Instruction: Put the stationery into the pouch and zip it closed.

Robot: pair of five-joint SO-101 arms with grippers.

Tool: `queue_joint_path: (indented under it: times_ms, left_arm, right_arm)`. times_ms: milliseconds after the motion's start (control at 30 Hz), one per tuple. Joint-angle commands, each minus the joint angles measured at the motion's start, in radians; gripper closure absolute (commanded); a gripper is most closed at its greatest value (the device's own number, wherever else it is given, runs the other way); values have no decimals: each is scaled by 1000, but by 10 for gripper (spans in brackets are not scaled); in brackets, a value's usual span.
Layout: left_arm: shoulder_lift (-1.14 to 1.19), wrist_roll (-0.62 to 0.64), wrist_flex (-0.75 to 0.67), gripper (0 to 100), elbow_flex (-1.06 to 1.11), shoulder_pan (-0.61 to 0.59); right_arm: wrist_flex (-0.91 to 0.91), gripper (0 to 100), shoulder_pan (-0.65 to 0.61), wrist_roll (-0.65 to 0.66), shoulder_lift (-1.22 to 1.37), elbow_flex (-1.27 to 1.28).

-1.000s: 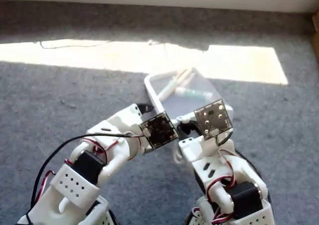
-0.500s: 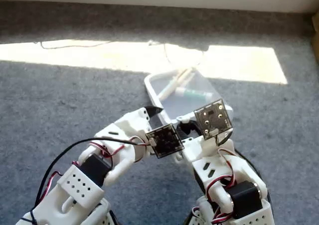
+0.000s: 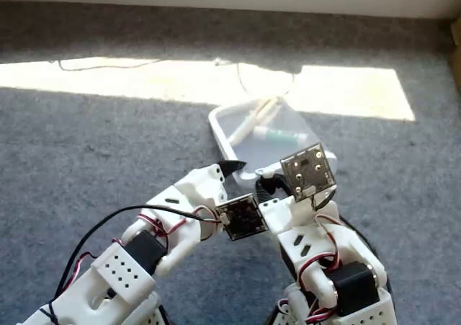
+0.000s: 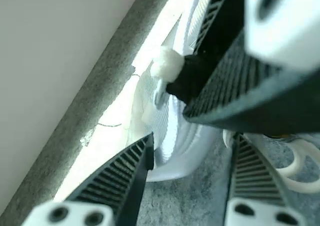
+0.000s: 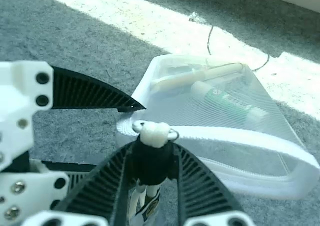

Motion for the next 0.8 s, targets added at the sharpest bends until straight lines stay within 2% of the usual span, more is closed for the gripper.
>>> queue_joint_path:
  times_ms: [0, 133, 333, 633, 767]
  left_arm:
    - [-15, 80, -57, 766, 4, 15]
    - [-21, 107, -57, 770, 5, 10]
    - [-21, 107, -57, 880, 5, 15]
    - [-22, 107, -55, 976, 7, 12]
    - [-22, 107, -54, 972, 7, 5]
  right_arm:
    - [-38, 988, 8, -6, -10, -10]
    - [-38, 988, 12, -6, -10, -10]
    - [-38, 988, 12, -6, -10, -10]
    - [-38, 988, 15, -3, -10, -13]
    - [-38, 988, 15, -3, -10, -13]
